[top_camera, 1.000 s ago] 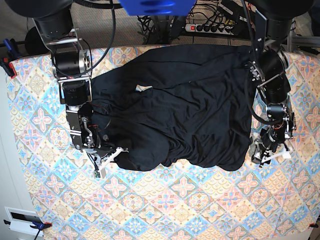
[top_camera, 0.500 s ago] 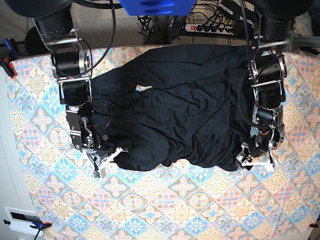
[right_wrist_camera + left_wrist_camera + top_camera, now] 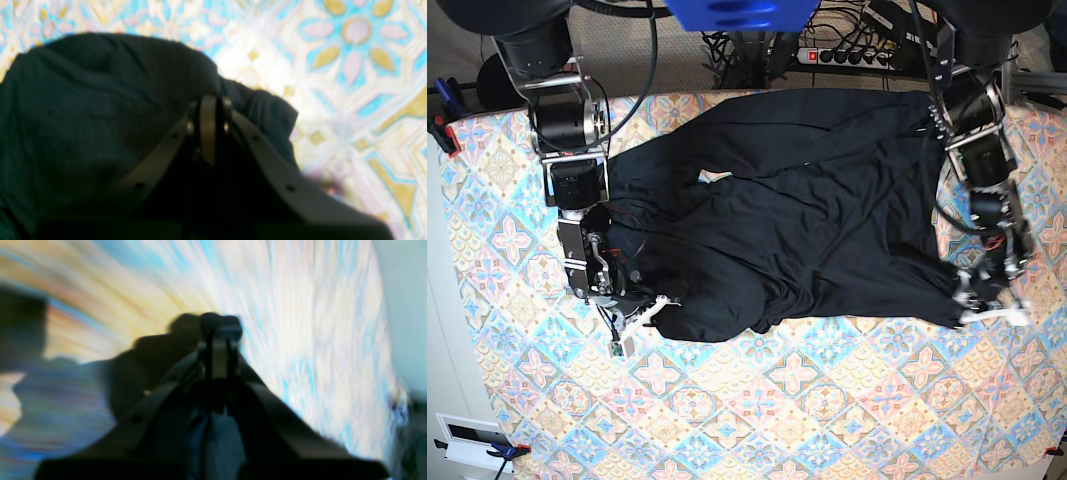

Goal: Layout the t-shirt on the table in an organized manner, then fold the t-shirt properly
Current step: 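Grasp the hem corners with both grippers and stretch the shirt flat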

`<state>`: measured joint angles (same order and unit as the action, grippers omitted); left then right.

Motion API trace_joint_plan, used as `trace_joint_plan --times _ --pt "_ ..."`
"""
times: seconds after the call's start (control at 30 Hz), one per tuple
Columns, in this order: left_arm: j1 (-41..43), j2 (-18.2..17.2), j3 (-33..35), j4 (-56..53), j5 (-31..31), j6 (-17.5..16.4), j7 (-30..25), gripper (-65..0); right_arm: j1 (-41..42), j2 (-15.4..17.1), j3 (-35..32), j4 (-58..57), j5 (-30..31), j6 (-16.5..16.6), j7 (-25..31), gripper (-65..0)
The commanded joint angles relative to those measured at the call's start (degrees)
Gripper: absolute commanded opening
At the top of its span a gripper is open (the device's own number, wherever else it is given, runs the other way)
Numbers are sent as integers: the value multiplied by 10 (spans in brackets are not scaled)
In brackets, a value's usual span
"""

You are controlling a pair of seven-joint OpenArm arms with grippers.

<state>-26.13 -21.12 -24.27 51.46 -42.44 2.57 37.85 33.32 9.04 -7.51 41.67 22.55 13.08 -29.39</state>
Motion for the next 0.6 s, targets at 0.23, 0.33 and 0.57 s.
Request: trace_joint_plan --times 0.23,0.33,0.57 --pt "20 -36 -73 106 -8 -8 -7 -650 -5 13 2 89 6 4 14 -650" --pt "26 -50 -78 128 -9 -8 -7 -650 -7 14 10 115 6 4 14 -650" --pt "43 -61 -79 236 -9 -9 -12 -650 -38 14 136 200 6 4 14 -650"
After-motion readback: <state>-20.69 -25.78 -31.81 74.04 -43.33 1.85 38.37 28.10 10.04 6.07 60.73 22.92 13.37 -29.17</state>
